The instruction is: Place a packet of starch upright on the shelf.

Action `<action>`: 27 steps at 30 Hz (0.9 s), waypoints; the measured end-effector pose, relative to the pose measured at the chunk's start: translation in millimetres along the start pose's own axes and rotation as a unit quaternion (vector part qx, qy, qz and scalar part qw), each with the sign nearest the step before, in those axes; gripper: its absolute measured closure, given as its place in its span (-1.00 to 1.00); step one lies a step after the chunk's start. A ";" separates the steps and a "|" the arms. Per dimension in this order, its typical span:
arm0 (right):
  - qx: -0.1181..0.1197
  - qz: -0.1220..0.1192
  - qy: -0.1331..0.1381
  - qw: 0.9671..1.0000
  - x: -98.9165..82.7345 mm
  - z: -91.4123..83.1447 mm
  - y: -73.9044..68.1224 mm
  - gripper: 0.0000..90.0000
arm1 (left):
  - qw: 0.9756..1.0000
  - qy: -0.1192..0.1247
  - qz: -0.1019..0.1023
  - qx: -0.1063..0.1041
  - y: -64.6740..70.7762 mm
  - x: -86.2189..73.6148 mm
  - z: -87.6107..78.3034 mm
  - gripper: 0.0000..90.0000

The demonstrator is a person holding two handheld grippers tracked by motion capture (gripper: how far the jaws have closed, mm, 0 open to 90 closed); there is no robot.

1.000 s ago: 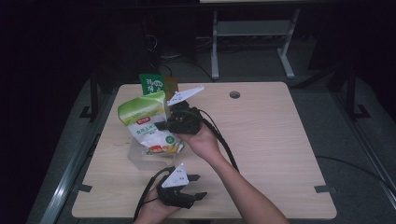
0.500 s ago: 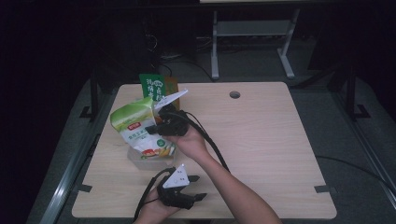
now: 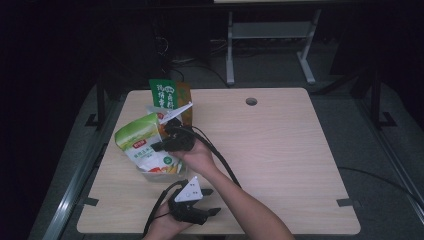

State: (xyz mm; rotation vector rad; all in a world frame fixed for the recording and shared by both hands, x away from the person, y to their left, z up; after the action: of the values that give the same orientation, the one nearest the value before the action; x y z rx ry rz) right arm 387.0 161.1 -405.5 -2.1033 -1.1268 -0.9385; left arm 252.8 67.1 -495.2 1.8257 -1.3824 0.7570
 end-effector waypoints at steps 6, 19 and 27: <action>0.004 -0.002 -0.008 1.000 -6.5 5.3 0.3 0.93 | 1.000 -0.001 0.000 -0.001 0.0 -1.0 1.2 -0.13; -0.008 -0.036 -0.023 0.999 -10.8 -8.6 3.3 0.82 | 1.000 -0.005 0.001 0.000 -1.9 -1.4 2.8 -0.13; -0.002 -0.039 -0.028 0.999 -18.2 -12.3 5.7 0.95 | 1.000 -0.007 -0.003 0.002 -4.3 -2.3 2.9 -0.13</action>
State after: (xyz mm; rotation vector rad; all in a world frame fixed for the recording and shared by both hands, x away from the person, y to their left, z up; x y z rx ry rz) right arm 380.8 140.7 -413.5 -2.1135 -1.2436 -0.9227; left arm 256.5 66.7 -499.4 1.8411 -1.3845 0.7465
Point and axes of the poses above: each handheld gripper's, and its own axes: z roughly forward along the jaws, x roughly out of its top, y roughly to its right, the point moved 9 cm from there along z, roughly forward along the jaws, and after that the axes turned 14 degrees about -x, right-handed, at the moved point
